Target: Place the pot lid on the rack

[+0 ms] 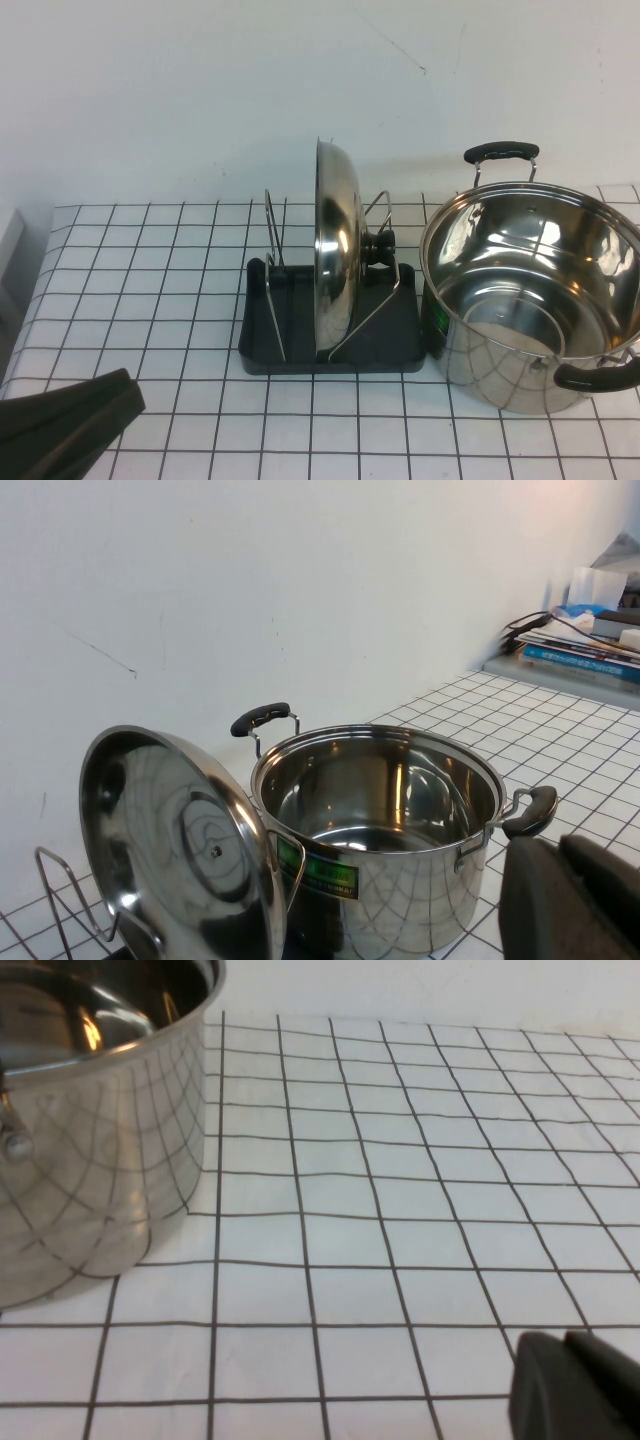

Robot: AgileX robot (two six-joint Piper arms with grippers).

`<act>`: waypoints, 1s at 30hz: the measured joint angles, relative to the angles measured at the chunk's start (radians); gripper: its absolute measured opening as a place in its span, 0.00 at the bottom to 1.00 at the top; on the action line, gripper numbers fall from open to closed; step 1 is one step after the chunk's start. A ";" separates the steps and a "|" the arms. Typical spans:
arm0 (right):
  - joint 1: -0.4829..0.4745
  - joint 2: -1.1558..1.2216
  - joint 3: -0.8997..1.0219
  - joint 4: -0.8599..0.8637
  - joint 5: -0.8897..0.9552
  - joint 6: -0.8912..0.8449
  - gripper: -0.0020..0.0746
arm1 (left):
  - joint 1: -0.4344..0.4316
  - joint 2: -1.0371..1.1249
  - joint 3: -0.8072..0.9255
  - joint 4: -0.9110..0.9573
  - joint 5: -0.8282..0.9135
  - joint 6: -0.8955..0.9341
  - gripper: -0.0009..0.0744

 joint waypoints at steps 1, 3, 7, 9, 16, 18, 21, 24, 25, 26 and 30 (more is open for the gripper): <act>0.000 0.000 0.000 0.000 0.000 0.000 0.02 | 0.000 0.000 0.000 0.000 0.000 0.000 0.01; 0.000 0.000 0.000 0.000 0.000 0.000 0.02 | 0.000 0.000 0.000 0.000 0.000 0.000 0.01; 0.000 0.000 0.000 0.000 0.000 0.000 0.02 | 0.000 0.000 0.000 0.000 -0.039 -0.003 0.01; 0.000 0.000 0.000 0.000 0.000 0.000 0.02 | 0.000 0.000 0.000 0.000 -0.030 -0.039 0.01; 0.000 0.000 0.000 0.000 0.000 0.000 0.02 | 0.000 0.002 0.019 0.000 0.077 -0.126 0.01; 0.000 0.000 0.000 0.000 0.000 0.000 0.02 | 0.000 0.013 0.031 0.000 0.093 -0.130 0.01; 0.000 0.000 0.000 0.000 0.000 0.000 0.02 | 0.005 0.044 0.040 0.000 0.114 -0.133 0.01; 0.000 0.000 0.000 0.000 0.000 0.000 0.02 | 0.032 0.085 0.041 0.000 0.147 -0.134 0.01; 0.000 0.000 0.000 0.000 0.000 0.000 0.02 | 0.047 0.100 0.042 0.000 0.166 -0.134 0.01; 0.000 0.000 0.000 0.000 0.000 0.000 0.02 | 0.064 0.112 0.042 0.000 0.192 -0.134 0.01; 0.000 0.000 0.000 0.000 0.000 0.000 0.02 | 0.150 0.158 0.042 0.005 0.318 -0.134 0.01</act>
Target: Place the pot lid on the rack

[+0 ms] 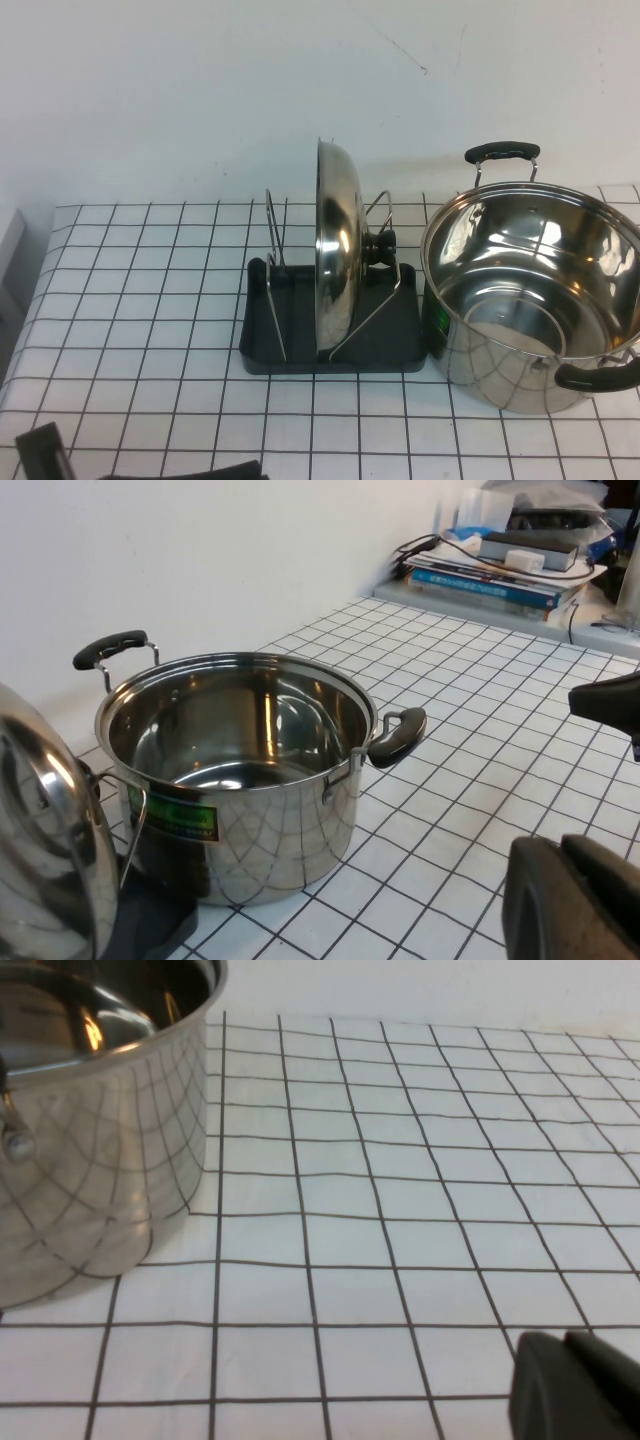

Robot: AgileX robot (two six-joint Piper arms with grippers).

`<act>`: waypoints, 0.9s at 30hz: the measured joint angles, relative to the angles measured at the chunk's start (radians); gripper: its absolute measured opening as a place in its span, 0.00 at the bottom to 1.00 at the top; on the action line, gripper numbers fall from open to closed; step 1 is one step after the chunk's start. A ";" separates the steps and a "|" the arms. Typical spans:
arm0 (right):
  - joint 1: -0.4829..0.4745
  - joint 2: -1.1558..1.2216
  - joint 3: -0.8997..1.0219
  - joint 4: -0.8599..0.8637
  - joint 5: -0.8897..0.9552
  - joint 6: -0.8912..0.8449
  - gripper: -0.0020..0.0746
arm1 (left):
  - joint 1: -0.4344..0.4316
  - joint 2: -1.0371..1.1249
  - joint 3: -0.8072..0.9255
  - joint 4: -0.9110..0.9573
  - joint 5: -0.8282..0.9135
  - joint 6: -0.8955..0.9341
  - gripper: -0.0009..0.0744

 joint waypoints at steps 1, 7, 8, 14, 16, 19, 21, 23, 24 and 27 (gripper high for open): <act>0.000 0.000 0.000 -0.001 0.000 0.000 0.02 | 0.029 0.011 0.000 0.002 0.032 0.000 0.01; 0.000 0.000 0.000 -0.001 0.000 0.000 0.02 | 0.239 0.063 0.000 0.009 0.182 -0.036 0.01; 0.000 0.000 0.000 -0.001 0.000 0.000 0.02 | 0.274 0.067 0.000 0.012 0.202 -0.050 0.01; 0.000 0.000 0.000 -0.001 0.000 0.000 0.02 | 0.559 0.076 0.010 0.025 0.343 -0.121 0.01; 0.000 0.000 0.000 -0.001 0.000 0.000 0.02 | 0.652 0.076 0.020 0.028 0.395 -0.127 0.01; 0.000 0.000 0.000 -0.001 0.000 0.000 0.02 | 0.792 0.076 0.045 0.033 0.484 -0.137 0.01; 0.000 0.000 0.000 -0.001 0.000 0.000 0.02 | 0.884 0.076 0.066 0.039 0.547 -0.163 0.01; 0.000 0.000 0.000 -0.001 0.000 0.000 0.02 | 0.962 0.076 0.085 0.044 0.601 -0.193 0.01; 0.000 0.000 0.000 -0.001 0.000 0.000 0.02 | 1.002 0.076 0.091 0.046 0.622 -0.206 0.01; 0.000 0.000 0.000 -0.001 0.000 0.000 0.02 | 1.103 0.076 0.099 0.052 0.661 -0.217 0.01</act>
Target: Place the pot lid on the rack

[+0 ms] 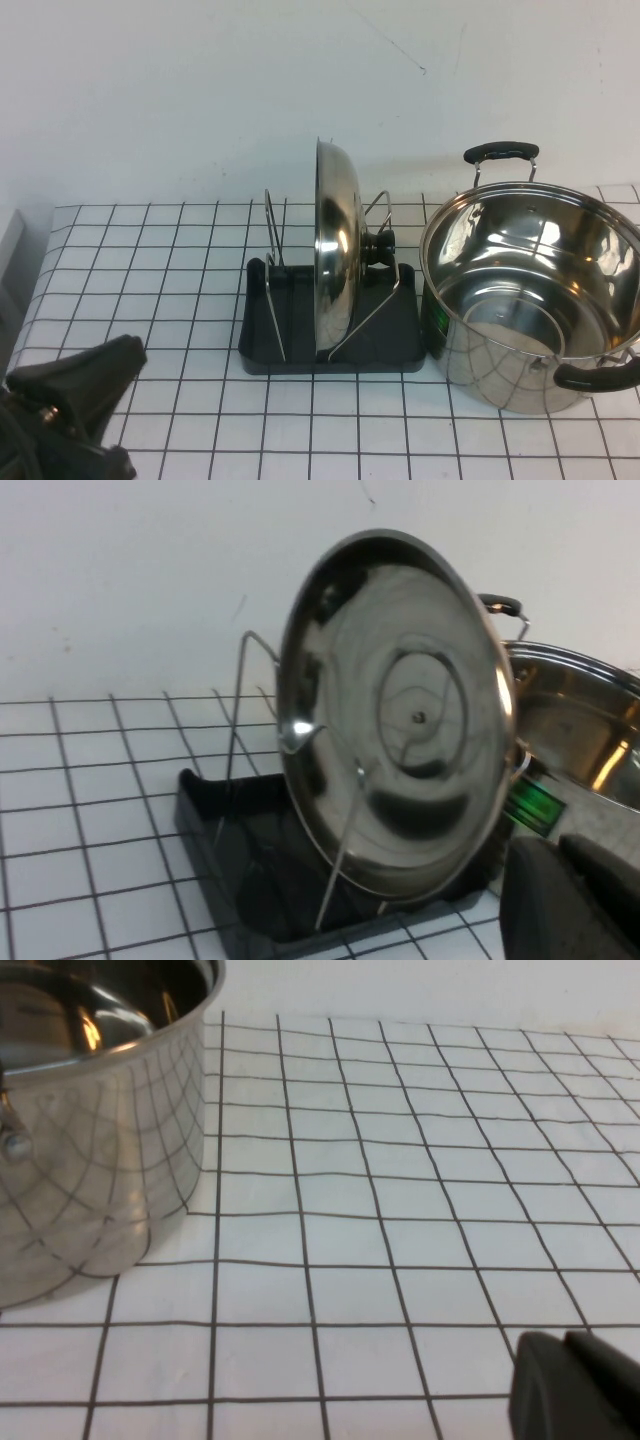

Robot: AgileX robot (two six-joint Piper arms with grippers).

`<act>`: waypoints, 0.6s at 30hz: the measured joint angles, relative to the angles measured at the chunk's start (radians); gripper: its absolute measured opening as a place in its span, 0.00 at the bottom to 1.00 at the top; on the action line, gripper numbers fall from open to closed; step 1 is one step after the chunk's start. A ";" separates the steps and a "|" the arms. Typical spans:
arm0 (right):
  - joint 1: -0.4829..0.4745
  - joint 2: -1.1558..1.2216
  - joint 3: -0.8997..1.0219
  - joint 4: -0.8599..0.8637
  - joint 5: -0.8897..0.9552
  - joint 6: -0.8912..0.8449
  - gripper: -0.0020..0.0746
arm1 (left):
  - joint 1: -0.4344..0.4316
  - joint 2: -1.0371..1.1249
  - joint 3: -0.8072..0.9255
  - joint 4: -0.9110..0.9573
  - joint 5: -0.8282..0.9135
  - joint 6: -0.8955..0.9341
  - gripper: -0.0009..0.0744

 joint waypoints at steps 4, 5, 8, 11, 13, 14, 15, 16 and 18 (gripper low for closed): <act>0.000 0.000 0.000 0.000 0.000 0.000 0.02 | 0.072 0.002 0.000 0.002 -0.003 -0.011 0.01; 0.000 0.000 0.000 0.000 0.000 0.000 0.02 | 0.084 0.002 0.003 0.002 -0.011 -0.013 0.01; 0.000 0.000 0.000 0.000 0.000 0.000 0.02 | 0.114 -0.028 0.008 0.106 -0.028 -0.135 0.01; 0.000 0.000 0.000 0.000 0.000 0.000 0.02 | 0.145 -0.090 0.029 0.494 -0.031 -0.519 0.01; 0.000 0.000 0.000 0.000 0.000 0.000 0.02 | 0.173 -0.137 0.060 0.796 -0.020 -0.877 0.01; 0.000 0.000 0.000 0.000 0.000 0.000 0.02 | 0.194 -0.166 0.083 0.946 -0.006 -1.041 0.01; 0.000 0.000 0.000 0.000 0.000 0.000 0.02 | 0.220 -0.198 0.108 1.066 0.010 -1.174 0.01; 0.000 0.000 0.000 0.000 0.000 0.000 0.02 | 0.252 -0.233 0.129 1.154 0.033 -1.253 0.01; 0.000 0.000 0.000 0.000 0.000 0.000 0.02 | 0.326 -0.308 0.175 1.264 0.092 -1.360 0.01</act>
